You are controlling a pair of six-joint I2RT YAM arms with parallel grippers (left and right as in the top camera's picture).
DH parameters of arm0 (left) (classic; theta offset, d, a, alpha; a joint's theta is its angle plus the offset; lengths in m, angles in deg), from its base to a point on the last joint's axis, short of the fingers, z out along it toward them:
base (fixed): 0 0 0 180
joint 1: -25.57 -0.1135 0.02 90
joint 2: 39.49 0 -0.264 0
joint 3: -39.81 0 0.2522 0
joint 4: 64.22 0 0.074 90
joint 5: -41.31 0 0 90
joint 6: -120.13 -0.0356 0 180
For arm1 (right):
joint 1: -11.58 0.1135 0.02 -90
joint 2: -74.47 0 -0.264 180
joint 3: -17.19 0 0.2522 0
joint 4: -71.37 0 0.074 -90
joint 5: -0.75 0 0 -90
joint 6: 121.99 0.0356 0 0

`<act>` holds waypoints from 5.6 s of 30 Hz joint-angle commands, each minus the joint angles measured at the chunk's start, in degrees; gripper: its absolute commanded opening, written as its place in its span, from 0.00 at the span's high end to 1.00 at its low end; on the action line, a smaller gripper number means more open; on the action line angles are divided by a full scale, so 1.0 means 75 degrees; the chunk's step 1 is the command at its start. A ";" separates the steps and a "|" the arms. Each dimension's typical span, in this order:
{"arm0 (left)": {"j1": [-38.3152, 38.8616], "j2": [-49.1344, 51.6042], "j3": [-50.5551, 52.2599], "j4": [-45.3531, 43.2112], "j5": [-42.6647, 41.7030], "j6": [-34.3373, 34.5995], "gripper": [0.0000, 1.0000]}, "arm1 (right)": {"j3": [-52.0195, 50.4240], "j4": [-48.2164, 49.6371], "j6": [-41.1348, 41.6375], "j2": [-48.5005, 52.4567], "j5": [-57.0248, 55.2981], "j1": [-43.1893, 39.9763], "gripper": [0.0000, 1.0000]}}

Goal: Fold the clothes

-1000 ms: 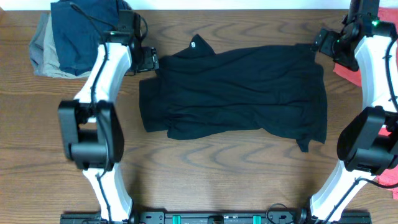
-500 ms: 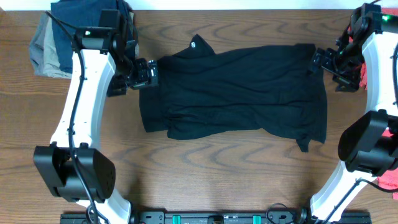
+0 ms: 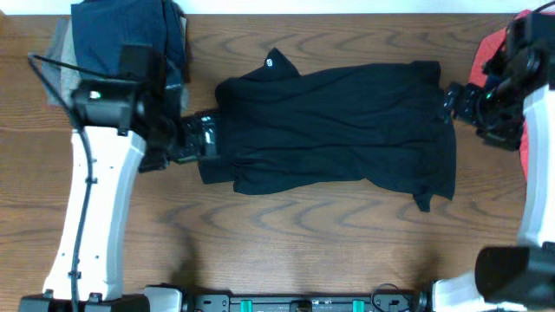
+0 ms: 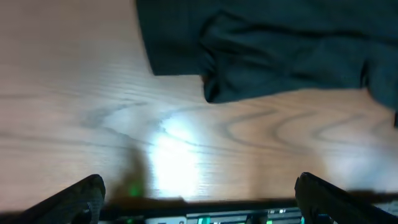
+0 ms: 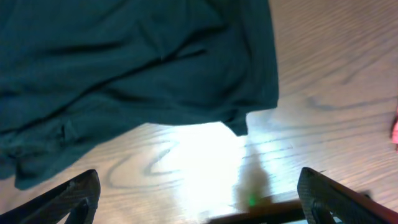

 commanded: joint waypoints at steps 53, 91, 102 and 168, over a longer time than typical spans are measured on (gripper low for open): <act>0.2920 0.2952 0.2570 -0.5732 0.0463 0.5968 0.18 | -0.4232 0.2226 0.0329 -0.0659 0.0379 0.0487 0.01; 0.2419 0.2538 0.2562 -0.5307 0.1043 0.5549 0.34 | -0.4951 0.2506 0.1915 -0.0659 -0.0807 -0.0673 0.01; 0.2425 0.2967 0.2565 -0.5421 0.1040 0.5546 0.27 | -0.6723 0.4097 0.1641 -0.0659 0.0064 -0.0659 0.01; 0.2433 0.1460 0.2567 -0.4368 0.1011 0.4334 0.94 | -0.6770 0.5511 0.1641 -0.0382 -0.0659 -0.0682 0.93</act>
